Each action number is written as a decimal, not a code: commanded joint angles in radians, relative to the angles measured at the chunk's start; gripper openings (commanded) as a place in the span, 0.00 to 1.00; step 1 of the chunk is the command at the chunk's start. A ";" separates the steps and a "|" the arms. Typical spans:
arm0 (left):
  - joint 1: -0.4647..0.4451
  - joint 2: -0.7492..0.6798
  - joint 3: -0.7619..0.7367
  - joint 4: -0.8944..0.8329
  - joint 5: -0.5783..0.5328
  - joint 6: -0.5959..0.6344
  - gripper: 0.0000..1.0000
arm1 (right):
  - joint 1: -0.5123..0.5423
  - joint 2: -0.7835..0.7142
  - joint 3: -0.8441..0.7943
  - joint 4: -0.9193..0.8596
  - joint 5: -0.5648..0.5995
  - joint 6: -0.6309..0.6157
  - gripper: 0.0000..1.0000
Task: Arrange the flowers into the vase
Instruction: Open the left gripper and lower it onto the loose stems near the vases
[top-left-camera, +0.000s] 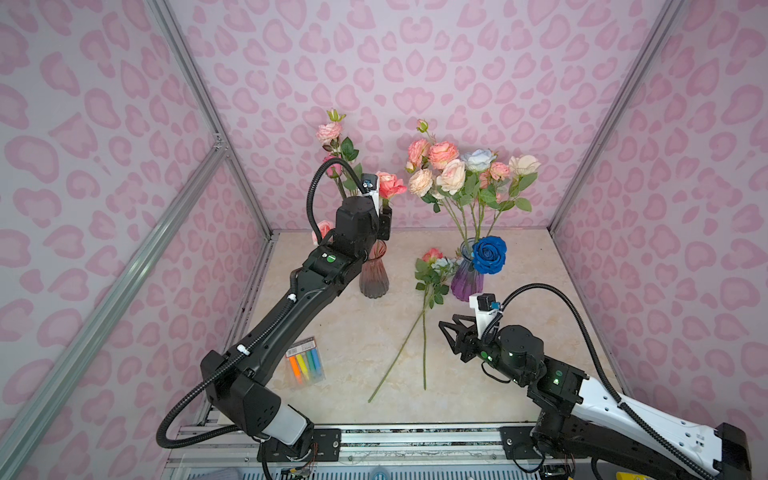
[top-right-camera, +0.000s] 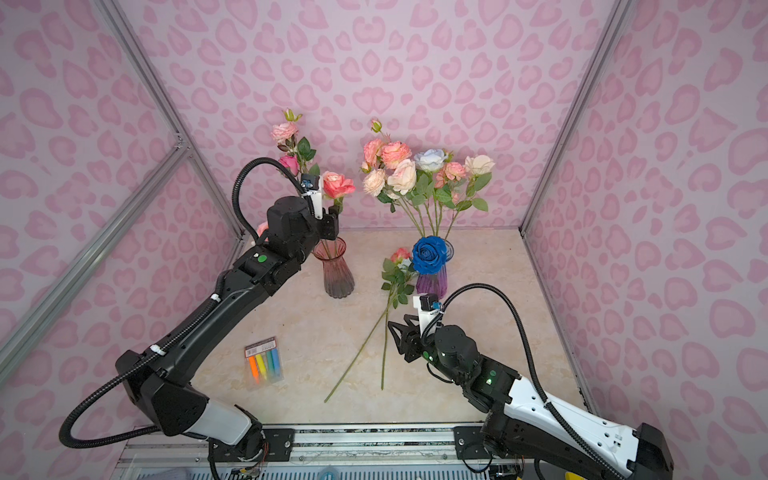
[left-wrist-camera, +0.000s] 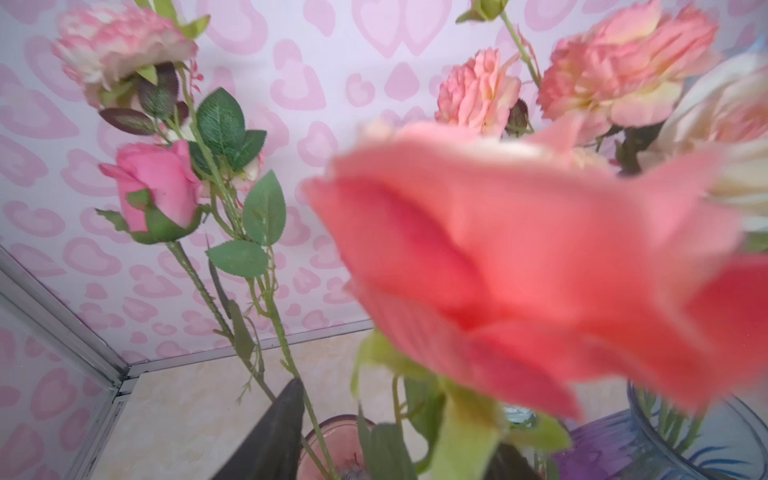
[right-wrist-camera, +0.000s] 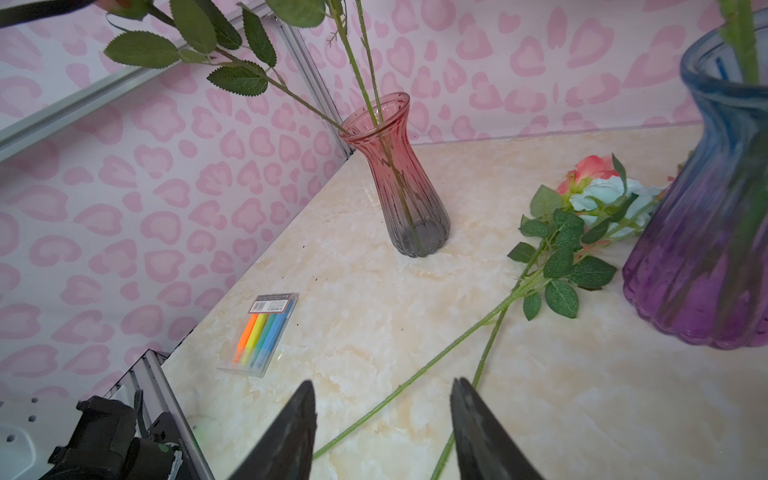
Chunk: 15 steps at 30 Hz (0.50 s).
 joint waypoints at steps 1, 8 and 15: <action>0.001 -0.058 -0.007 -0.016 -0.006 -0.038 0.60 | 0.001 -0.002 0.005 0.022 -0.003 0.008 0.54; -0.002 -0.126 0.084 -0.089 0.075 -0.025 0.66 | 0.001 0.026 0.015 0.036 -0.014 0.014 0.54; -0.011 -0.140 0.337 -0.233 0.209 0.047 0.70 | 0.009 0.057 0.026 0.048 -0.021 0.020 0.54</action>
